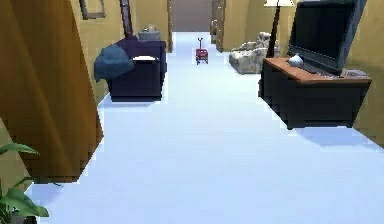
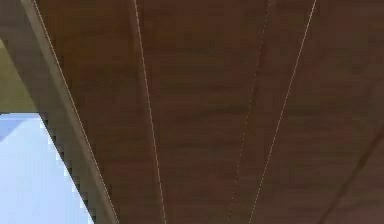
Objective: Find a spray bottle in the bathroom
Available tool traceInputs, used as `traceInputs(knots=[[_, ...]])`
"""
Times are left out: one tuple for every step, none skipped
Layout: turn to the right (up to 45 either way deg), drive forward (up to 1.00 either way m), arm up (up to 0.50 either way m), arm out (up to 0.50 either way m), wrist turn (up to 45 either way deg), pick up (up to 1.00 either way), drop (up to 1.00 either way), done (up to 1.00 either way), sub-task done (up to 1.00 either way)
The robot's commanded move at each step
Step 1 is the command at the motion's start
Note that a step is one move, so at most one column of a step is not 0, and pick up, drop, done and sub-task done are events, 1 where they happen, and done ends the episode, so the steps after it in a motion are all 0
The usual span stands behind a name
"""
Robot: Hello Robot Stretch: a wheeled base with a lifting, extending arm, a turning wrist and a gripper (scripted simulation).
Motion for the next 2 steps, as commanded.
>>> traceInputs(knots=[[15.0, 0.0, 0.0, 0.0, 0.0, 0.0, 0.0, 0.0, 0.0], [0.0, 0.1, 0.0, 0.0, 0.0, 0.0, 0.0, 0.0, 0.0]])
